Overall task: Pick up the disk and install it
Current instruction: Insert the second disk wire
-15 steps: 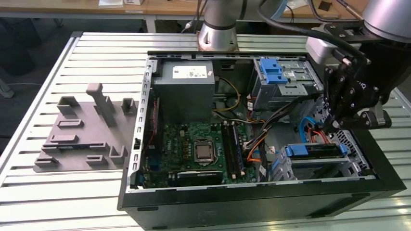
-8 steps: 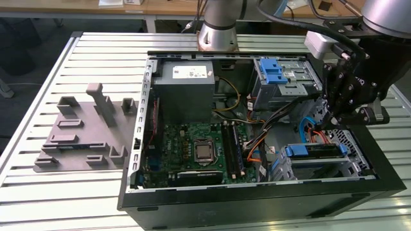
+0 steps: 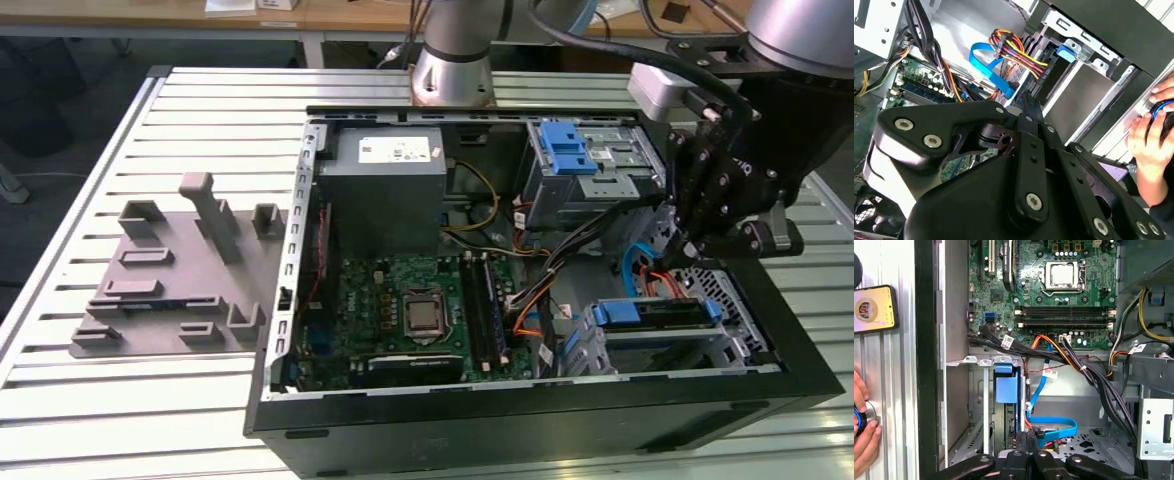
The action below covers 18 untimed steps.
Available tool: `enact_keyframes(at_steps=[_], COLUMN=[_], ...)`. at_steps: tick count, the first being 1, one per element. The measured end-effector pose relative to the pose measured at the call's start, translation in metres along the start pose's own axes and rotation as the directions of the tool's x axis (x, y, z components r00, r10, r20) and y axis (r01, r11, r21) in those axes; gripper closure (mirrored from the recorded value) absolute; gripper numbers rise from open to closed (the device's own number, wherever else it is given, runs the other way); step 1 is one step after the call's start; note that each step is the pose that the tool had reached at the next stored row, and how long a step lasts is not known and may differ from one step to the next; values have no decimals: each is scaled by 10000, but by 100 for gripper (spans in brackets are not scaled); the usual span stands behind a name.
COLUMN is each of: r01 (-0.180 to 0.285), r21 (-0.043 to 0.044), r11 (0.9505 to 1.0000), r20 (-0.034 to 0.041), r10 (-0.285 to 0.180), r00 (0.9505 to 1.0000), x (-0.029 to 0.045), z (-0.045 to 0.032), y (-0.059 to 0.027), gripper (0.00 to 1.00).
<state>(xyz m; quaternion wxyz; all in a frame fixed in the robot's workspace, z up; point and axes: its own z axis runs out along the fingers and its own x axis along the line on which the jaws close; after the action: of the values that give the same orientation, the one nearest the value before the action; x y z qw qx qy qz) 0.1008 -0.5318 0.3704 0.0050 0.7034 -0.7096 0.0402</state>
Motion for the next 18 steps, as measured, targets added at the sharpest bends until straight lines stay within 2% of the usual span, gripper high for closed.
enact_keyframes(at_steps=[5,6,13,17,18], r01=[2,1,1,5,6], r21=[0,0,-15,-59,-79], r11=[10000,10000,10000,10000,10000], r20=[-2,-2,-2,-2,-3], r10=[-2,-1,-1,-5,-6], r00=[10000,10000,10000,10000,10000], x=[-83,-84,-89,-99,-103], z=[-5,-3,45,46,47], y=[0,1,4,3,3], gripper=[89,82,82,81,75])
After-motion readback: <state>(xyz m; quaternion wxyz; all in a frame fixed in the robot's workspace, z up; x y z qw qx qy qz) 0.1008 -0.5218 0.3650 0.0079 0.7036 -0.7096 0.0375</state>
